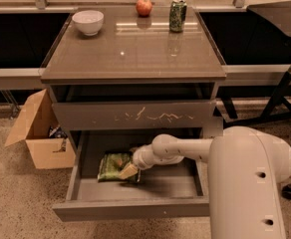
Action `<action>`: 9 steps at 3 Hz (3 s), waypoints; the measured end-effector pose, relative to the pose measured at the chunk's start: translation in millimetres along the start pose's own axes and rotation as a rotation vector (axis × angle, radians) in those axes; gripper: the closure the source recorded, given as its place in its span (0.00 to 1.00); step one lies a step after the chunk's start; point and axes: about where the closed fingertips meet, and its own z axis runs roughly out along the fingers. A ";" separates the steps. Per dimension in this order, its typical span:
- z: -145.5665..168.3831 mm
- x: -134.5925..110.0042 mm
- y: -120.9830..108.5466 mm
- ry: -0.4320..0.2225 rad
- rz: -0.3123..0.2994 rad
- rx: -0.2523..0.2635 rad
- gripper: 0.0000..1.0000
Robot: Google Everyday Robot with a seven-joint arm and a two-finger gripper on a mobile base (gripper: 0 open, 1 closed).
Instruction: Pick green jalapeno chip bag from middle drawer and place on counter
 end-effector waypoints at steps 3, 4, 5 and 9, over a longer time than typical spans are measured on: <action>-52.6 -18.7 33.6 -0.156 -0.099 -0.023 1.00; -109.5 -37.8 38.7 -0.335 -0.187 -0.036 1.00; -157.1 -46.5 44.0 -0.454 -0.270 -0.077 1.00; -279.1 -114.1 67.6 -0.583 -0.564 -0.034 1.00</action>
Offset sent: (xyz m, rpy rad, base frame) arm -0.0440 -0.0138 0.0595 0.1068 -0.1211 0.0915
